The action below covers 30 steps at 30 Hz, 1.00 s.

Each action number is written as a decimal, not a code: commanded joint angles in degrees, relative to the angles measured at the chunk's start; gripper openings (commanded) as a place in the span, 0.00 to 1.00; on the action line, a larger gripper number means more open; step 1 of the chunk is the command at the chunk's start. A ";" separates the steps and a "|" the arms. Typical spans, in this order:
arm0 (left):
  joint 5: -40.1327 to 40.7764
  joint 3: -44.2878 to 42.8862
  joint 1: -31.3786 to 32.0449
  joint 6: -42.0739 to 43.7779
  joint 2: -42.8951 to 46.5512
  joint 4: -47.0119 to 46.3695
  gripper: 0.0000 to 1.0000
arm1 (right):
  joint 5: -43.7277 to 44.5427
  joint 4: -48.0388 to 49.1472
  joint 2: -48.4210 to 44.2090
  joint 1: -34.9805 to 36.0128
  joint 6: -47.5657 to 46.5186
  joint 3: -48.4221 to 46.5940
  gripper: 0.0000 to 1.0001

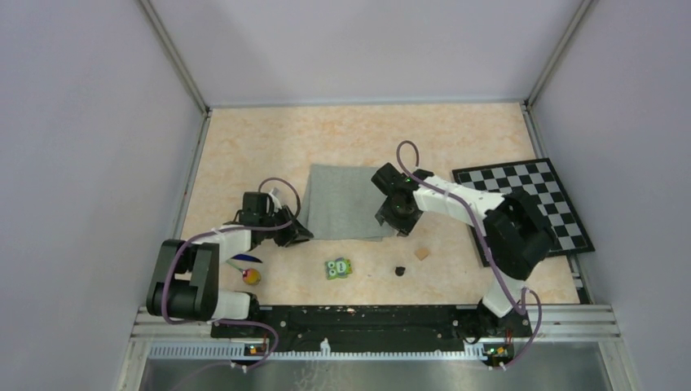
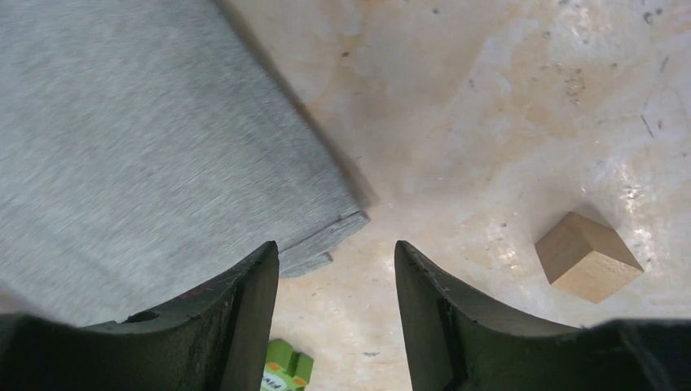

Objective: Fold the napkin into a case and place the utensils inside
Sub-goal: Smooth out the square-folded napkin at the center of the board.

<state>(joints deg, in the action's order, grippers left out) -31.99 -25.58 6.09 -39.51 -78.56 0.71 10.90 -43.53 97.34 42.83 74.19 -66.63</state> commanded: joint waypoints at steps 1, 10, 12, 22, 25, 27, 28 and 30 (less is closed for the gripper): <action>0.14 0.94 -0.11 1.35 -0.54 -2.93 0.26 | -0.09 -10.11 5.49 0.91 5.89 -5.45 0.52; 0.21 1.14 -0.11 2.56 -0.14 -2.93 0.19 | -0.77 -9.58 9.51 1.60 10.12 -6.37 0.46; 0.32 1.28 -0.11 2.51 -0.03 -2.95 0.18 | -0.94 -9.60 9.98 1.63 11.07 -6.28 0.46; 0.12 1.69 -0.11 2.77 0.25 -3.29 0.15 | 2.65 -11.47 8.33 2.03 12.63 -8.13 0.44; 0.01 1.67 -0.09 2.78 0.30 -3.43 0.14 | 2.84 -11.60 8.07 2.08 12.96 -7.77 0.44; -0.01 1.63 -0.11 2.79 0.19 -3.52 0.13 | 2.72 -11.02 8.13 2.05 13.04 -7.32 0.44; 0.00 1.59 -0.11 2.75 0.02 -3.57 0.13 | 2.44 -10.03 8.32 2.07 13.10 -6.92 0.44; -0.32 1.68 -0.11 2.64 -0.09 -3.80 0.13 | 1.87 -8.81 9.09 2.07 13.16 -6.50 0.41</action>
<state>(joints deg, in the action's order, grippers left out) -32.12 -24.51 6.09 -37.78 -78.81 -1.34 11.90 -53.23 107.44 44.16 86.15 -72.55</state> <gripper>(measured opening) 0.134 0.431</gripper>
